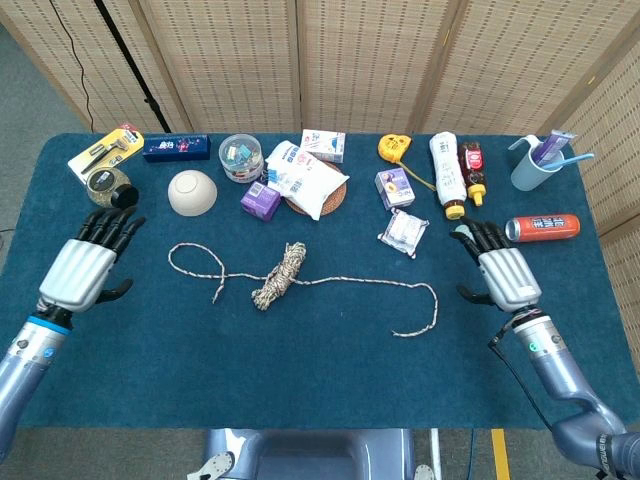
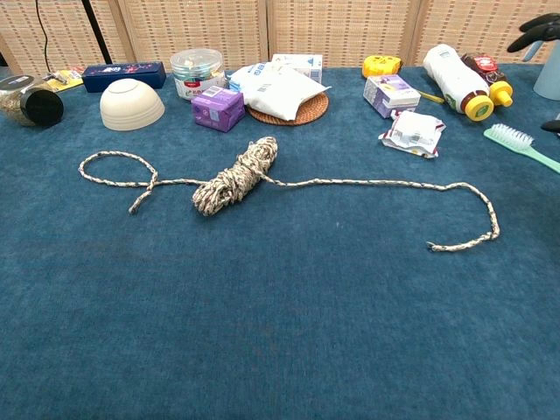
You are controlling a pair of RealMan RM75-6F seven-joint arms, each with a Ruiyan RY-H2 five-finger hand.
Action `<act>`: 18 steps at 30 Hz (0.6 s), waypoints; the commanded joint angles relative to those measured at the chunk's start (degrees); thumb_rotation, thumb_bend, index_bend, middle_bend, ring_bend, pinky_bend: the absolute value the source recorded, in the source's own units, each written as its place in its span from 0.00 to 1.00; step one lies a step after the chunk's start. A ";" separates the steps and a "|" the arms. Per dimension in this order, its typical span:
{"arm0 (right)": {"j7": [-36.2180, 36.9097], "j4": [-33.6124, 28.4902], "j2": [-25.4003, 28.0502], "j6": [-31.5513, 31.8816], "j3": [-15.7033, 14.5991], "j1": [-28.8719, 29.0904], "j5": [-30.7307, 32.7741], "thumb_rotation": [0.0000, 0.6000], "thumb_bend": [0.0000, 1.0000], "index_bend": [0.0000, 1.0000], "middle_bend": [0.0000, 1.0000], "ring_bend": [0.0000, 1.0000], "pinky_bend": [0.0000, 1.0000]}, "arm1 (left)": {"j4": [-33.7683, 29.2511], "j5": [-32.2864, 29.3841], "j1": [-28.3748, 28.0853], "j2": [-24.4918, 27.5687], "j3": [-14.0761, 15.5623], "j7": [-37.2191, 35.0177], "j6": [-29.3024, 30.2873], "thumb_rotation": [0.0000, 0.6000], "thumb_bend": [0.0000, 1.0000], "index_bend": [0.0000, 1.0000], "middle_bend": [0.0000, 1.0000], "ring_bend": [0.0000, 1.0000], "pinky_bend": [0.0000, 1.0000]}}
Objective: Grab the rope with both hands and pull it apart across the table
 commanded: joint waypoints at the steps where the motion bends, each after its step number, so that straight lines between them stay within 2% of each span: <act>1: -0.87 -0.45 1.22 0.92 -0.38 -1.74 1.18 1.00 0.28 0.15 0.00 0.00 0.00 | 1.03 -2.10 4.00 1.64 1.17 -1.75 3.40 1.00 0.22 0.02 0.00 0.00 0.00; 8: -2.64 -1.92 3.78 3.03 -1.64 -5.80 3.28 1.00 0.28 0.15 0.00 0.00 0.00 | 1.85 -3.34 10.26 3.94 3.26 -3.32 8.63 1.00 0.22 0.02 0.00 0.00 0.00; 18: -6.06 -6.87 6.16 8.77 -2.34 -12.12 5.78 1.00 0.28 0.17 0.01 0.00 0.00 | 1.25 -0.30 18.19 3.74 6.60 -3.85 16.59 1.00 0.22 0.02 0.00 0.00 0.00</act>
